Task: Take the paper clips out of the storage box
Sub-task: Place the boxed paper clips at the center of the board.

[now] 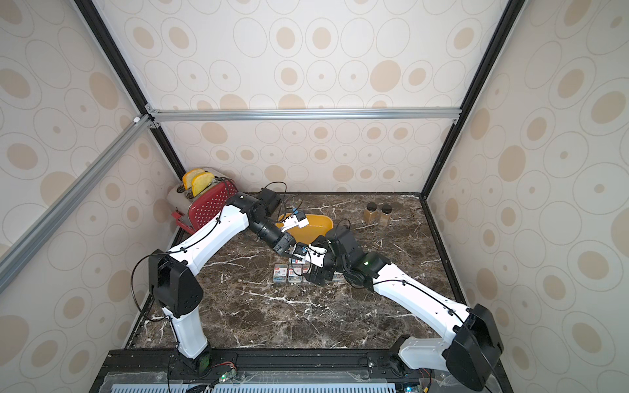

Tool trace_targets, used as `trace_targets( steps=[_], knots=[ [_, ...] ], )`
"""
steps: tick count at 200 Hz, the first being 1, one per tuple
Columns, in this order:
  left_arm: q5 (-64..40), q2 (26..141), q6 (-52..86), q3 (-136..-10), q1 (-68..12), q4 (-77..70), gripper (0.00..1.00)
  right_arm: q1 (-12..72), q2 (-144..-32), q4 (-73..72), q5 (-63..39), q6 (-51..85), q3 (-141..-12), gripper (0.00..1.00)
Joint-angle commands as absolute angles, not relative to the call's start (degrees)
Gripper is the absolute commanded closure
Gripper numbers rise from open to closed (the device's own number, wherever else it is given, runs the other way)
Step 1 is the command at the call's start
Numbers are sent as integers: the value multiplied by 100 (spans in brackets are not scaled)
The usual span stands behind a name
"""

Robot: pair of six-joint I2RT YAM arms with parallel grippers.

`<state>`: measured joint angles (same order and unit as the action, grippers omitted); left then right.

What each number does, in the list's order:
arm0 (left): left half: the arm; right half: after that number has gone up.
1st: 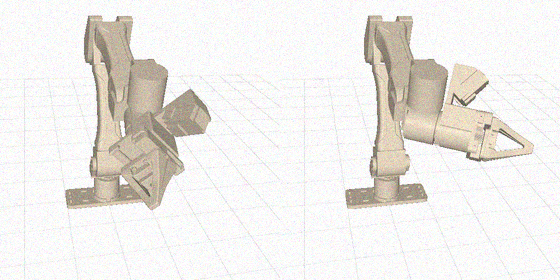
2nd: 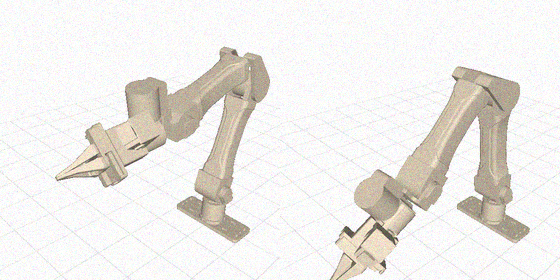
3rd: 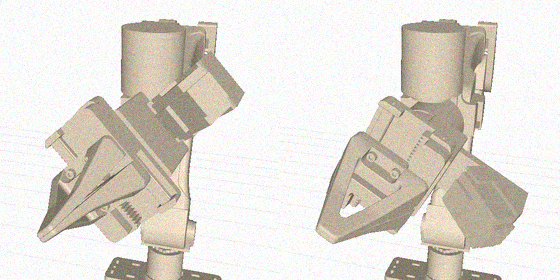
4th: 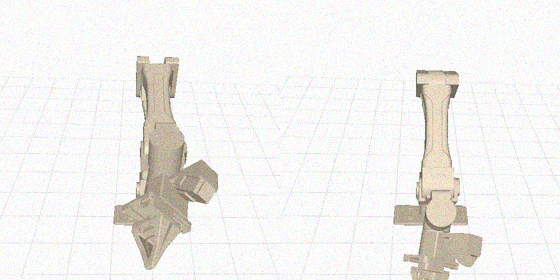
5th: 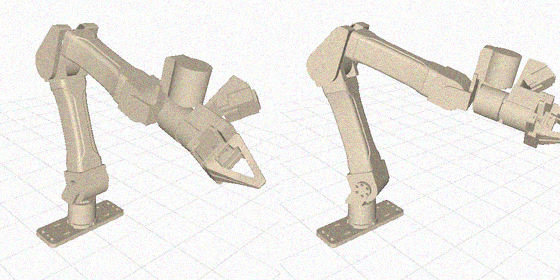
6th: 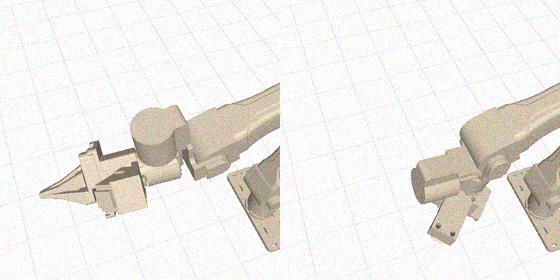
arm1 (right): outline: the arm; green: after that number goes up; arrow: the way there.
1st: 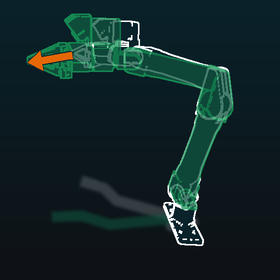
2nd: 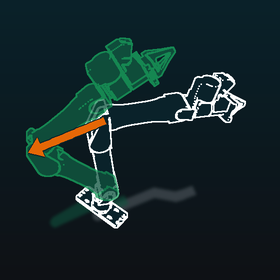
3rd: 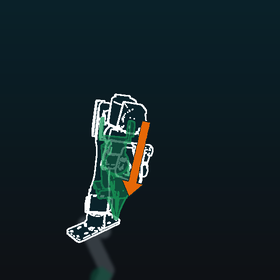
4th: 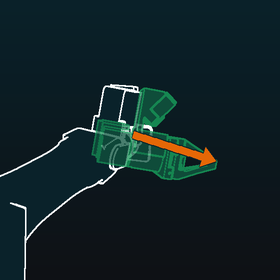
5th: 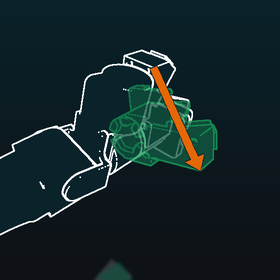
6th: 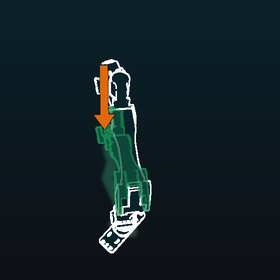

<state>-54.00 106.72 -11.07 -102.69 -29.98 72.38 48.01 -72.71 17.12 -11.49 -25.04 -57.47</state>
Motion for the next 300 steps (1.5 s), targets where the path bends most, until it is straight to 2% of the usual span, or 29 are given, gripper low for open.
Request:
trace_targets(
  steps=[1,68,110,121,138,152,180,203,220,272,300],
  knots=[
    [-5599,10705,-1307,-10380,-3082,7442,75,4878,-7312,1558,-927,-2698,-5985,3],
    [-5651,10824,-1310,-10376,-3103,7466,74,4983,-7303,1552,-669,-2663,-6092,31],
    [-5636,10850,-1274,-10410,-3103,7457,70,5032,-7333,1598,-563,-2534,-6126,63],
    [-5608,10826,-1236,-10400,-3104,7416,64,5033,-7306,1637,-532,-2499,-6126,70],
    [-5494,10730,-1041,-10332,-3103,7162,52,5027,-7266,1660,-373,-2338,-6122,72],
    [-5312,10624,-780,-10247,-3089,6846,36,5030,-7228,1784,-312,-2200,-6158,75],
    [-4997,10285,-76,-9915,-2949,5875,19,5021,-7102,2287,-197,-1813,-6207,78],
    [-4759,9877,624,-9513,-2696,4814,15,4989,-6928,2689,-55,-1408,-6084,86],
    [-4546,9615,1027,-9280,-2493,4205,15,4757,-6801,2974,-109,-973,-6007,90],
    [-4058,9126,1699,-8771,-2225,3165,15,2740,-7051,3989,-779,336,-6061,91],
    [-4116,8998,2205,-8338,-2231,2574,15,1754,-7602,4279,-1014,529,-6114,96]
  ],
)
